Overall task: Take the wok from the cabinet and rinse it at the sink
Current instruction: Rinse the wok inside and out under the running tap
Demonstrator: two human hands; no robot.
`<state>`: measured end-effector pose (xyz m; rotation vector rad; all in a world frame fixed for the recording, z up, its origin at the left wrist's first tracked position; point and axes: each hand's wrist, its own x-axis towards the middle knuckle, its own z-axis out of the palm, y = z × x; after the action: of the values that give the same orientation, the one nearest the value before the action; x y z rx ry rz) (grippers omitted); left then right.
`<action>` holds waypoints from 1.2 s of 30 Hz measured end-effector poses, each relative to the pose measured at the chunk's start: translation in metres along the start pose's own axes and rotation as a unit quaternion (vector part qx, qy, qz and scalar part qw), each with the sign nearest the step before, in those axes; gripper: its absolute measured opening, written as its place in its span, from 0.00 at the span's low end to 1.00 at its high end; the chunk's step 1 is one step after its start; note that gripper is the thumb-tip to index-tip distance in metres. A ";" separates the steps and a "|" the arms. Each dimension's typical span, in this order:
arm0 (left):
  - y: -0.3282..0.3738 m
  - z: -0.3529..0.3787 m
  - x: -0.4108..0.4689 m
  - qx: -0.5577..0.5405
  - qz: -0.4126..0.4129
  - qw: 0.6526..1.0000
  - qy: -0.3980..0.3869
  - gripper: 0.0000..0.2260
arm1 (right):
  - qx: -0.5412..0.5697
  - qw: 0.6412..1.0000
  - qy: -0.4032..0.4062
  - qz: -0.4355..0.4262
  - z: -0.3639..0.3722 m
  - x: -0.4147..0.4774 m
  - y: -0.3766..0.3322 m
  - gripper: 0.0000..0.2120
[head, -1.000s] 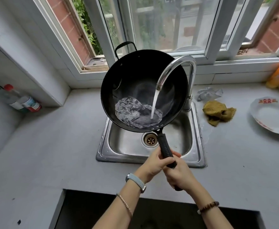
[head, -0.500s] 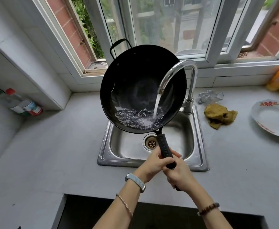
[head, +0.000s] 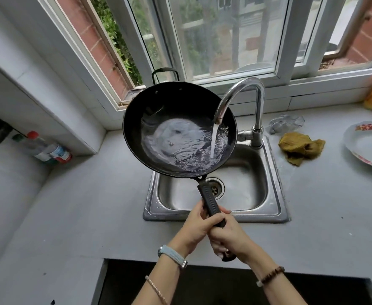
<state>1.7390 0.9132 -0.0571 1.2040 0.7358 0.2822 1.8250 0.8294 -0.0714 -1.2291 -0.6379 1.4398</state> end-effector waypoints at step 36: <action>0.037 -0.030 -0.132 0.180 -0.059 0.963 0.193 0.17 | 0.401 0.905 -0.090 0.107 0.140 -0.063 -0.001 0.28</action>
<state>1.6285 0.8743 0.0199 1.4603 1.2351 0.2955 1.6895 0.8032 -0.0044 -0.5209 0.0156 1.7581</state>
